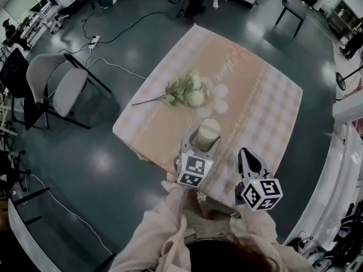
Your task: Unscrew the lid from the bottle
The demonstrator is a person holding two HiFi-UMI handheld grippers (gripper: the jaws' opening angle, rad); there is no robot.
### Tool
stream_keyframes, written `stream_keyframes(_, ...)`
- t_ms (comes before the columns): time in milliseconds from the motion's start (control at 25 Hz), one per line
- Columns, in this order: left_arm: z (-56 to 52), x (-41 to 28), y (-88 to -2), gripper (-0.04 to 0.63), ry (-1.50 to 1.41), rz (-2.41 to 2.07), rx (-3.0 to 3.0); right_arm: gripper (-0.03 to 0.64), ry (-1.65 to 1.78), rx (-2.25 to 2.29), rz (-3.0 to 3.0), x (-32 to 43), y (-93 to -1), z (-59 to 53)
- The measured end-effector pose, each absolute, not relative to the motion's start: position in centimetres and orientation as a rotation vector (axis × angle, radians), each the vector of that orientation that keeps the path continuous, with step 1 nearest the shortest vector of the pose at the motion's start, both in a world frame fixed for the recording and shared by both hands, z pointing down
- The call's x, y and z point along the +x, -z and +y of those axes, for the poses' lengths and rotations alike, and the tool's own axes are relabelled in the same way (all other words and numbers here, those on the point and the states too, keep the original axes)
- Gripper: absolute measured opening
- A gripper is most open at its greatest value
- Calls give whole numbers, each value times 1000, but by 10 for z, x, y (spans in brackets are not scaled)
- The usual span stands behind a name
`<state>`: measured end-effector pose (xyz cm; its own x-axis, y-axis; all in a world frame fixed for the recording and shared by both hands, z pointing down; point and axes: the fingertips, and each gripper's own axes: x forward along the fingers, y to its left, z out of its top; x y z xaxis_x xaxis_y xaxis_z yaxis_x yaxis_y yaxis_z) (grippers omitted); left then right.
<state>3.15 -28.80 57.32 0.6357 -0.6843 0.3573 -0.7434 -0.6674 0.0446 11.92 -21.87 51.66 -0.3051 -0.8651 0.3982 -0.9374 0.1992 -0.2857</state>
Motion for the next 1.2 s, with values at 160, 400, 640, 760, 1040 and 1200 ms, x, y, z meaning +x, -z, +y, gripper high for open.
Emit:
stream_keyframes(160, -274, 24, -571, 314, -501, -1156, 2649, 14, -726, 1731, -2360, 115, -507, -212)
stream_keyframes(400, -250, 17, -554, 314, -536, -1112, 2620, 14, -720, 1686, -2475, 112, -480, -205)
stream_keyframes(640, -223, 19, -528, 314, -532, -1043, 2646, 15, -624, 1567, -2621, 101, -444, -194)
stream_keyframes(760, -210, 25, -516, 314, -539, -1000, 2678, 15, -583, 1502, -2711, 97, -422, -188)
stream_keyframes(1040, -177, 35, -486, 314, -548, -917, 2721, 176, -520, 1215, -2963, 74, -370, -163)
stream_keyframes(1200, -159, 45, -474, 314, -601, -832, 2771, 312, -475, 972, -3030, 52, -360, -145)
